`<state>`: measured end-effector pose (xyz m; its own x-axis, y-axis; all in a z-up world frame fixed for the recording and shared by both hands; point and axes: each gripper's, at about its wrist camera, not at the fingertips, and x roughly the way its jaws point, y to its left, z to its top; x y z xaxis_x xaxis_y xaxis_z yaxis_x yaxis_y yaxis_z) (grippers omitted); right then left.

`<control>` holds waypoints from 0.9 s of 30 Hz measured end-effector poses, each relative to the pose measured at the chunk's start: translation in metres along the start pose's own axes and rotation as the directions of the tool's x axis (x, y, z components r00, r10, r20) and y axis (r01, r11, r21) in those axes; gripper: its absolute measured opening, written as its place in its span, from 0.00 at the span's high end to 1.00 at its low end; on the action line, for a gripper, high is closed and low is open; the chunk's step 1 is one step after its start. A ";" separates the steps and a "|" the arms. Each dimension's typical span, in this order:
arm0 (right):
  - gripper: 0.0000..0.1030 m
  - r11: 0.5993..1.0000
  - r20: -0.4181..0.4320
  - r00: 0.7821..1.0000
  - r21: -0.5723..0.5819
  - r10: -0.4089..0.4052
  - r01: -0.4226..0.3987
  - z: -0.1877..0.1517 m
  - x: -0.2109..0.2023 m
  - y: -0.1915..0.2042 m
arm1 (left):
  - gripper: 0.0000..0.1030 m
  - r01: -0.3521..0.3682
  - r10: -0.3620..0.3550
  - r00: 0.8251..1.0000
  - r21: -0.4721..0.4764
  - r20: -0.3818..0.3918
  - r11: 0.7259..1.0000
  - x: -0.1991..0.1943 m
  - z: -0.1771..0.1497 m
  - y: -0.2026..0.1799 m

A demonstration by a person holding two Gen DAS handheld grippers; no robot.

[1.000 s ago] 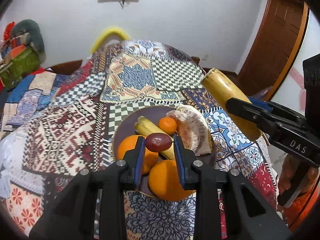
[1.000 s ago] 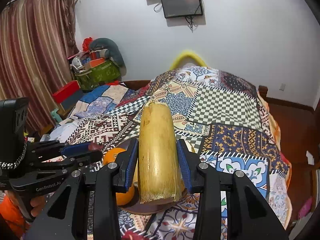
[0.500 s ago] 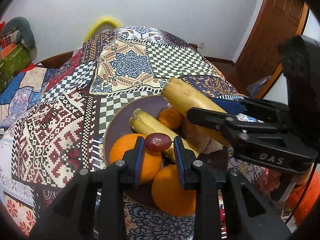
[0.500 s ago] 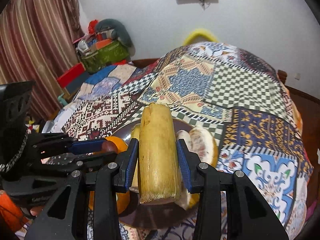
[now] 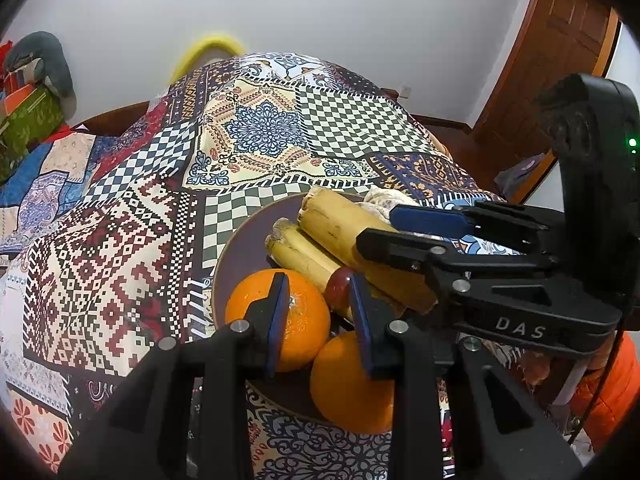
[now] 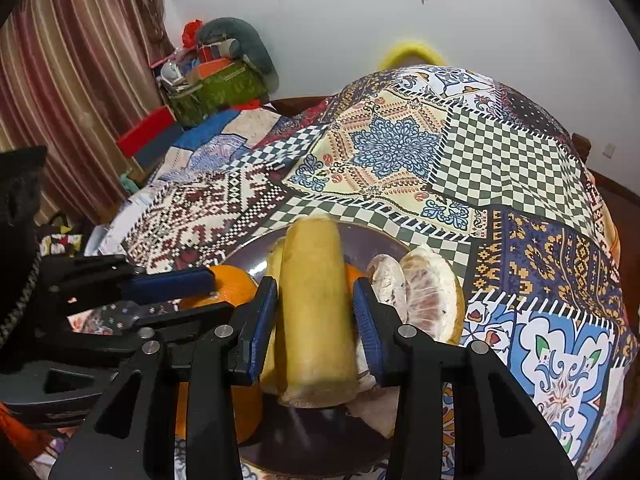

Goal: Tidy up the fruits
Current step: 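Lower the corn cob onto the plate with the right tool while the left tool sets the date there, then open both tools and withdraw them from the plate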

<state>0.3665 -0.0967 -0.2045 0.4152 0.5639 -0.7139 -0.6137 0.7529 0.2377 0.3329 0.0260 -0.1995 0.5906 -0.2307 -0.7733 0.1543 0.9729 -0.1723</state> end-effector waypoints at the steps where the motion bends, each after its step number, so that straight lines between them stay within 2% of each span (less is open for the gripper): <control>1: 0.65 1.000 0.002 1.000 -0.002 -0.008 0.008 0.000 0.000 0.001 | 0.70 -0.005 0.005 1.000 0.000 0.001 1.000 0.000 0.000 0.000; 11: 0.65 0.998 0.057 0.996 -0.023 -0.065 0.067 -0.006 -0.036 0.014 | 0.70 -0.046 0.046 0.998 -0.014 0.032 0.999 -0.029 -0.004 -0.004; 18: 0.65 0.992 0.110 0.988 -0.052 -0.106 0.112 -0.023 -0.077 0.037 | 0.70 -0.090 0.090 0.992 -0.005 0.087 0.996 -0.072 -0.011 -0.016; 19: 0.65 0.992 0.115 0.987 -0.055 -0.109 0.116 -0.025 -0.082 0.040 | 0.69 -0.093 0.093 0.991 -0.003 0.093 0.996 -0.076 -0.011 -0.019; 22: 0.64 0.989 0.133 0.984 -0.068 -0.122 0.132 -0.033 -0.098 0.052 | 0.57 -0.111 0.110 0.987 0.002 0.121 0.994 -0.097 -0.019 -0.028; 27: 0.58 0.989 0.158 0.979 -0.054 -0.131 0.141 -0.049 -0.123 0.062 | 0.55 -0.132 0.130 0.981 0.005 0.144 0.991 -0.121 -0.033 -0.040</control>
<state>0.2442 -0.1361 -0.1343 0.5928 0.5070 -0.6257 -0.5846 0.8053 0.0987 0.2292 0.0157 -0.1195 0.7133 -0.1024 -0.6933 0.0790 0.9947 -0.0657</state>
